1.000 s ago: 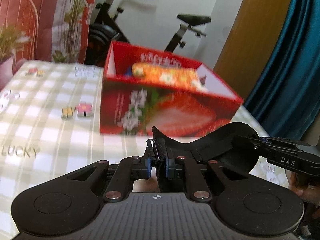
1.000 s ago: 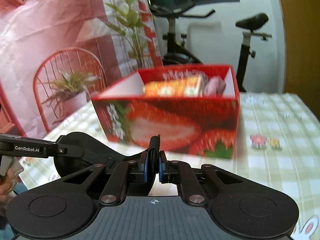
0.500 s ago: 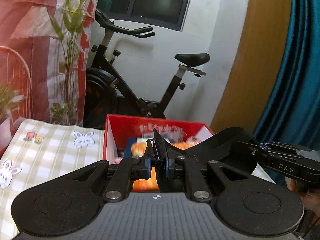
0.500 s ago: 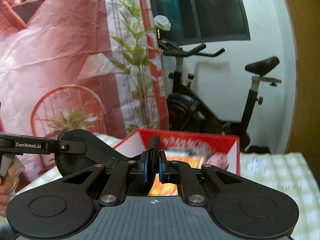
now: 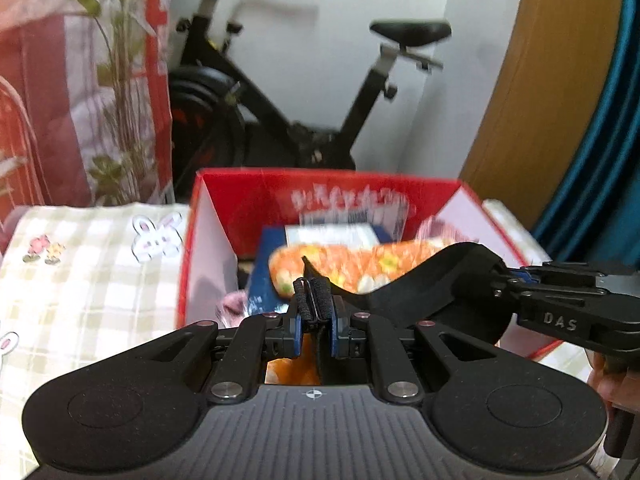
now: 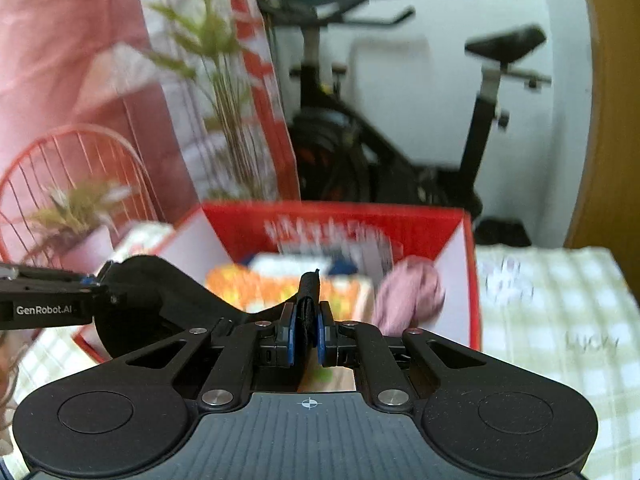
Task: Organize soft objects
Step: 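Carry the black eye mask into the red box and open both tools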
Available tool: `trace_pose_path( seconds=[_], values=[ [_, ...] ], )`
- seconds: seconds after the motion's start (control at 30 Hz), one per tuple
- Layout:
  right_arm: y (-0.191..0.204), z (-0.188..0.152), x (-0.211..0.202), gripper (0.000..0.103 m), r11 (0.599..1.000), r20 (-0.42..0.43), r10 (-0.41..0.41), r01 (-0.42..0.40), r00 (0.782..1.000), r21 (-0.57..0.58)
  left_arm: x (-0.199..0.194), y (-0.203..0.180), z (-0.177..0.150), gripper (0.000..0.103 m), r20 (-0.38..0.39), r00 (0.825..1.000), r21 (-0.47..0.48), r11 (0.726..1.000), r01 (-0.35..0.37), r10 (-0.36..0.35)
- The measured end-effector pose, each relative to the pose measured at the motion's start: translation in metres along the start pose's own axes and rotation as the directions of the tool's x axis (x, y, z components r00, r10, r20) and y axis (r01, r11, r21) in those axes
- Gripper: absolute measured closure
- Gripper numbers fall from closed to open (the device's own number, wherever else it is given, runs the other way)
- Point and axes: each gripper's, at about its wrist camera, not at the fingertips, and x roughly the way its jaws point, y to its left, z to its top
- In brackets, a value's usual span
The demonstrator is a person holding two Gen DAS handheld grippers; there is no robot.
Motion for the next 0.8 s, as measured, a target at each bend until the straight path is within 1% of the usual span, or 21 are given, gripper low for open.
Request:
trace_pose_path(
  seconds=[0.17,0.33,0.5,0.53,0.57,0.6,0.67,0.73,0.77,0.8],
  values=[
    [0.002,-0.010,0.017,0.094,1.000,-0.061,-0.002,0.003,0.998,0.007,0.018,0.008,-0.007,0.089,-0.048,0.999,-0.026,1.000,0.000,-0.001],
    [-0.003,-0.015,0.022,0.093,1.000,-0.071,-0.008,0.009,0.997,0.024,0.022,0.008,-0.011,0.089,-0.065,0.998,-0.007,1.000,-0.011,0.011],
    [-0.006,-0.013,0.023,0.092,1.000,-0.073,-0.010,0.011,0.997,0.012,0.022,0.005,-0.010,0.089,-0.073,0.997,0.005,1.000,-0.022,0.023],
    [-0.004,-0.013,0.023,0.091,1.000,-0.070,-0.016,0.016,0.997,-0.009,0.021,0.005,-0.009,0.084,-0.072,0.997,0.012,1.000,-0.019,0.020],
    [-0.002,-0.012,0.022,0.085,0.999,-0.064,-0.031,0.028,0.997,-0.040,0.020,0.003,-0.008,0.077,-0.068,0.998,0.023,1.000,-0.017,0.019],
    [0.000,-0.012,0.019,0.080,0.997,-0.057,-0.044,0.041,0.997,-0.068,0.019,0.002,-0.007,0.072,-0.065,0.998,0.032,0.999,-0.014,0.016],
    [0.002,-0.010,0.014,0.077,0.994,-0.032,-0.057,0.054,0.998,-0.099,0.013,0.001,-0.005,0.050,-0.047,0.999,0.045,0.999,-0.006,0.008],
    [0.003,-0.008,0.006,0.065,0.991,-0.006,-0.072,0.071,0.997,-0.109,0.006,-0.001,-0.003,0.040,-0.022,1.000,0.058,0.998,-0.011,0.013],
    [0.004,-0.008,0.001,0.050,0.991,0.015,-0.076,0.077,0.997,-0.113,0.001,-0.002,-0.001,0.035,-0.011,1.000,0.065,0.998,-0.014,0.015],
    [0.003,-0.007,-0.005,0.041,0.990,0.034,-0.073,0.077,0.997,-0.116,-0.002,-0.003,0.000,0.033,-0.002,1.000,0.071,0.997,-0.016,0.016]
  ],
)
